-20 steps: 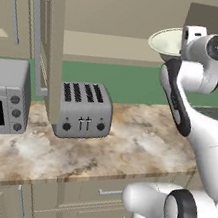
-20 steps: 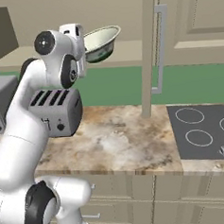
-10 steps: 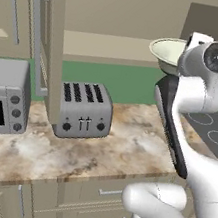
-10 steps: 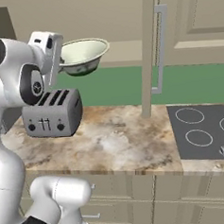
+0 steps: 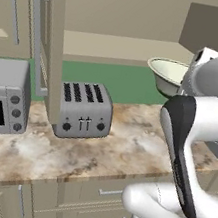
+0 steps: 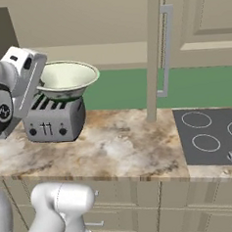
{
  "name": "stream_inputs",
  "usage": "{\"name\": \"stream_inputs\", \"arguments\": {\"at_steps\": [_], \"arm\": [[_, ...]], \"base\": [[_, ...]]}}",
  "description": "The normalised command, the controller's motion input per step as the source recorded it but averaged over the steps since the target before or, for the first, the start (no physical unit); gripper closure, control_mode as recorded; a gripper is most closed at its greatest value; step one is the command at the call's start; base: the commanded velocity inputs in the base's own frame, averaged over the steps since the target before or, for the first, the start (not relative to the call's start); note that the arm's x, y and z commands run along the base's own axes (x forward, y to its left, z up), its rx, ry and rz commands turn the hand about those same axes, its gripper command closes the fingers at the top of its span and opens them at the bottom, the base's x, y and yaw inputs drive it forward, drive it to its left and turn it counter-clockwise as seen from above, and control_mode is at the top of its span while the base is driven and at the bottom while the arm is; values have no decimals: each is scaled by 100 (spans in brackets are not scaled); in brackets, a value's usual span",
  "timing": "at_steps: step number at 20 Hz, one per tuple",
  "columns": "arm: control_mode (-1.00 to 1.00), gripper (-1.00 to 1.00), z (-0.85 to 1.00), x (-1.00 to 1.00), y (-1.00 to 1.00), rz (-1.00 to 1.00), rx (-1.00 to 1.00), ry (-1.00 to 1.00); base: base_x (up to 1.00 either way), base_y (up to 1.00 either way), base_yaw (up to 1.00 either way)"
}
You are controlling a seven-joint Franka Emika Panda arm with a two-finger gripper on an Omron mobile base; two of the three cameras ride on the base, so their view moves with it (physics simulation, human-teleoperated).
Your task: Move the bowls from the cabinet to the plates on the dining table.
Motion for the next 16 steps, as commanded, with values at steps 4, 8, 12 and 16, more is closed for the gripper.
{"name": "stream_inputs", "arguments": {"at_steps": [4,8,12,16], "arm": [[-100,100,-35,-77,0,9,6,0],[-100,100,-50,-48,0,11,2,0],[-100,100,-48,-1,8,10,0,2],[-100,100,-12,-1,9,4,0,3]], "base": [[0,0,0],[0,0,0],[0,0,0],[0,0,0]]}}
